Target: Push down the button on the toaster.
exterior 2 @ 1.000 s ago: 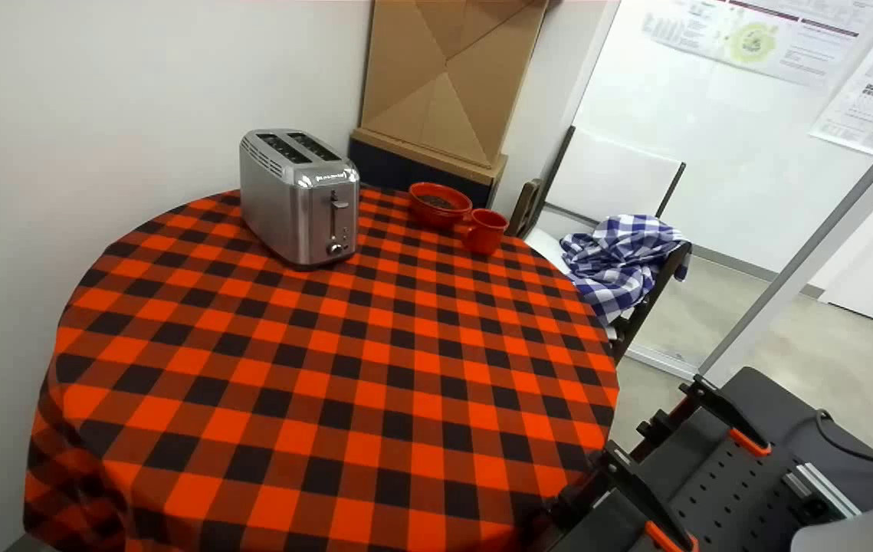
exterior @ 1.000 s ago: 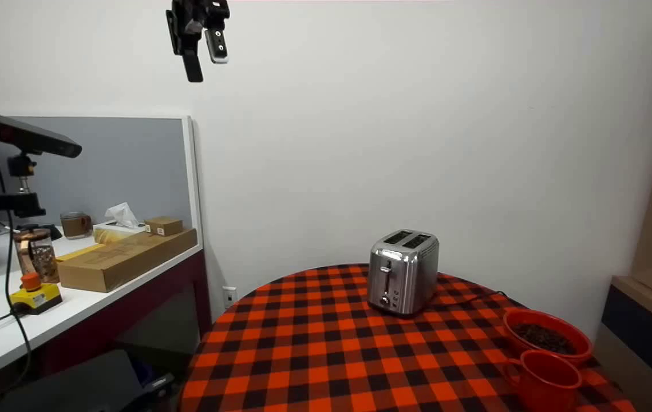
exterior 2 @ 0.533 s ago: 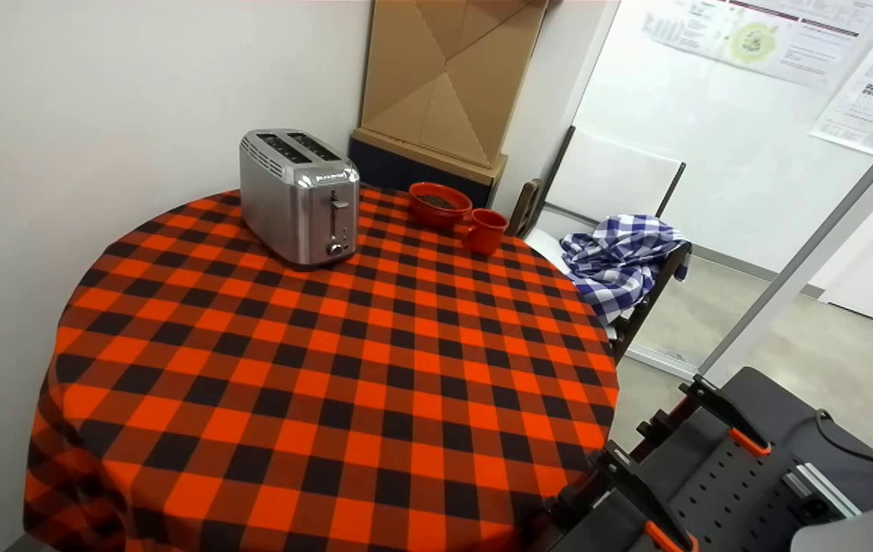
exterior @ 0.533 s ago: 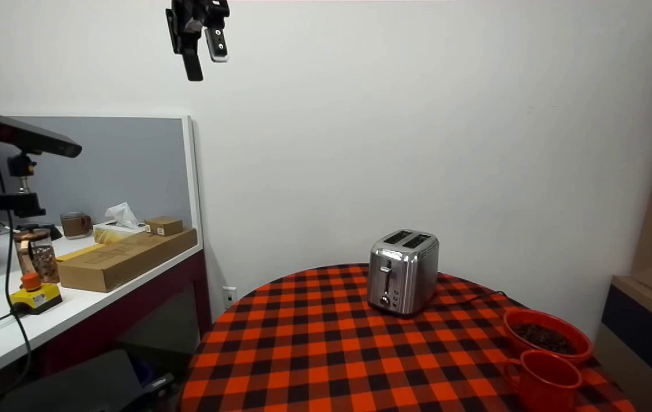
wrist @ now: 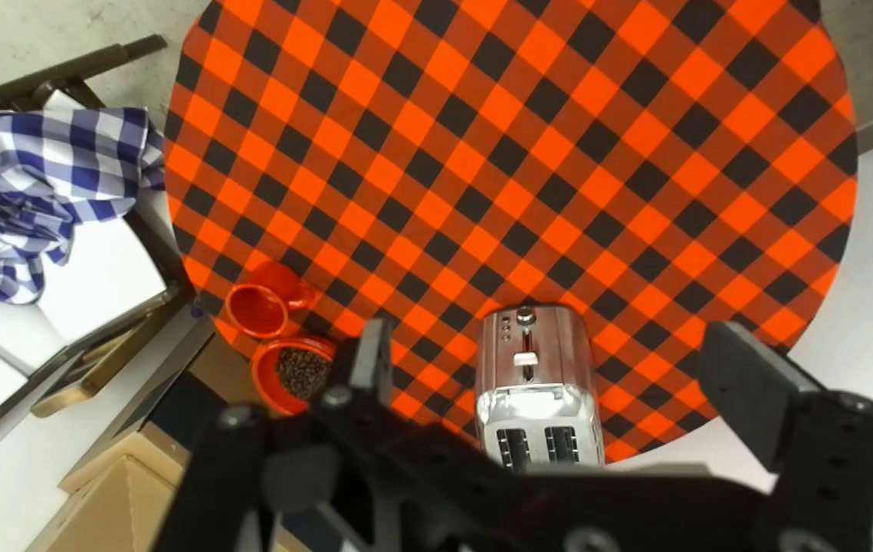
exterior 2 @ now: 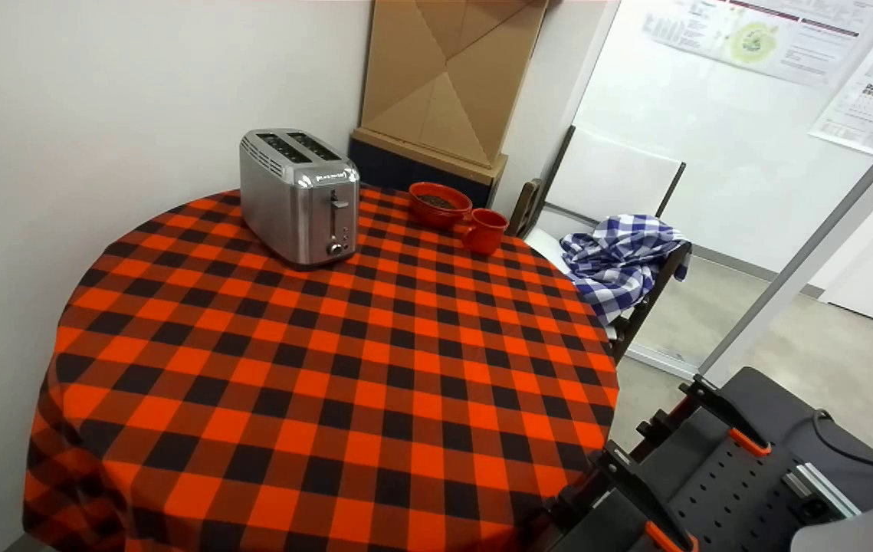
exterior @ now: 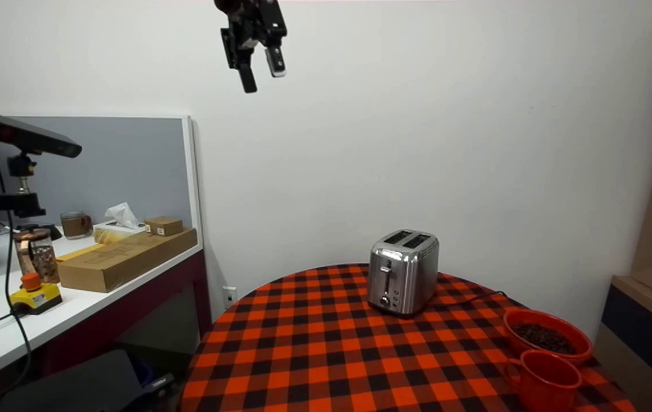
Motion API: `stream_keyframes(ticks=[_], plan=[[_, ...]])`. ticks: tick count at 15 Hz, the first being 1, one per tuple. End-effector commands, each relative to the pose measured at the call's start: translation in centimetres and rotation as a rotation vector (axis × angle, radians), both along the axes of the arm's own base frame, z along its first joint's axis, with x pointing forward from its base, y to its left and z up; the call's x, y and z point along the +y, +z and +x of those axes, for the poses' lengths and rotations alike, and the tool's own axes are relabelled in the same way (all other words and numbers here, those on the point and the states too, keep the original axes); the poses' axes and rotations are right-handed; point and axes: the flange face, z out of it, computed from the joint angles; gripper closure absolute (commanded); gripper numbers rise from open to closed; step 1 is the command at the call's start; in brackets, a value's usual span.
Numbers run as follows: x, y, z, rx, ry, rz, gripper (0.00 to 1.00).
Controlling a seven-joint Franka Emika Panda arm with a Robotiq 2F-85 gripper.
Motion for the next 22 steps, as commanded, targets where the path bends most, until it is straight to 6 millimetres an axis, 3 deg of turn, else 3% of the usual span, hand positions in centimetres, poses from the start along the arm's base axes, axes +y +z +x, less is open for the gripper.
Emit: stream_keyframes(ticks=[1, 9, 17, 19, 22], plan=[[0.0, -0.9, 6.9, -0.005, 0.038, -0.008, 0.00], [3.4, -4.4, 17.1, -0.074, 0.146, -0.016, 0.00], [3.8, -9.2, 23.3, -0.066, 0.184, -0.079, 0.02], [3.6, -10.7, 24.6, -0.054, 0.183, -0.089, 0.15], [2.7, -12.7, 26.6, -0.034, 0.166, -0.092, 0.48]])
